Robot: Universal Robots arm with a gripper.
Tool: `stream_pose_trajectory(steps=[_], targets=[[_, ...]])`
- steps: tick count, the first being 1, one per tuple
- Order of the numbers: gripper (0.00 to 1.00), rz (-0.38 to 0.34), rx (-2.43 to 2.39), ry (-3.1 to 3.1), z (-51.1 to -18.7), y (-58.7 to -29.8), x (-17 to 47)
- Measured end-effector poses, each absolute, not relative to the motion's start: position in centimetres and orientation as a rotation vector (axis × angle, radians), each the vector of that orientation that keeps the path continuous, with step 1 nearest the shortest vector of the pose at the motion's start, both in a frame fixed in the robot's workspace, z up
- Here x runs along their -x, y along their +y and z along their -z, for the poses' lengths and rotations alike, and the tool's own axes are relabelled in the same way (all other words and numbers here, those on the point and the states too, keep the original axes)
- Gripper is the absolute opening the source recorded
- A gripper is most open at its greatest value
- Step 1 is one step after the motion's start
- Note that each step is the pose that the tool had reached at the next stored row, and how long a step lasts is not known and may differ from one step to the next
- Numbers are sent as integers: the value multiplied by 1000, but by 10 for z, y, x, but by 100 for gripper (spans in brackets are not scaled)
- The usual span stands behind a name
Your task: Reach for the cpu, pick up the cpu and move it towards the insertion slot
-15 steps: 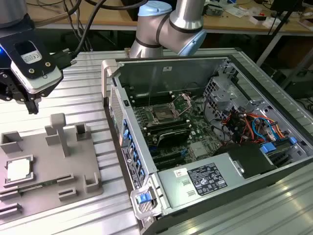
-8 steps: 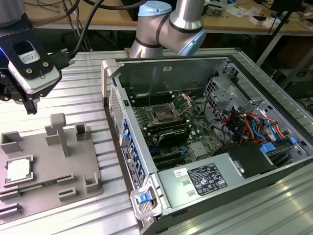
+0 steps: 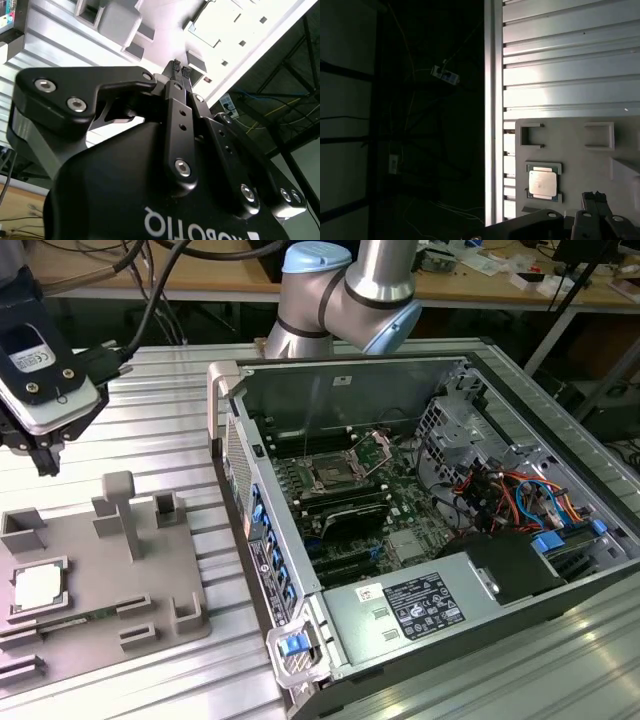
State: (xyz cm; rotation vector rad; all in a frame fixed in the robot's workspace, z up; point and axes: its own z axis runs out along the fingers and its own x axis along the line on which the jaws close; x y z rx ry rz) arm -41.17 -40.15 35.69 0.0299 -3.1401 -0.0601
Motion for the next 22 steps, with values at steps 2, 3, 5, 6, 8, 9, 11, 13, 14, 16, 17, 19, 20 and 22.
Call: stream_pose_trajectory(steps=[2,3,5,6,8,9,11,13,14,16,17,19,20,22], targets=[[11,60,-30,-3140,-357,-402,413],[11,60,-30,-3140,-357,-402,414],[11,60,-30,-3140,-357,-402,416],[11,60,-30,-3140,-357,-402,417],[11,60,-30,-3140,-357,-402,419],[11,60,-30,-3140,-357,-402,420],[11,60,-30,-3140,-357,-402,421],[11,60,-30,-3140,-357,-402,422],[11,60,-30,-3140,-357,-402,423],[11,60,-30,-3140,-357,-402,425],[11,60,-30,-3140,-357,-402,426],[11,60,-30,-3140,-357,-402,427],[11,60,-30,-3140,-357,-402,428],[11,60,-30,-3140,-357,-402,430]])
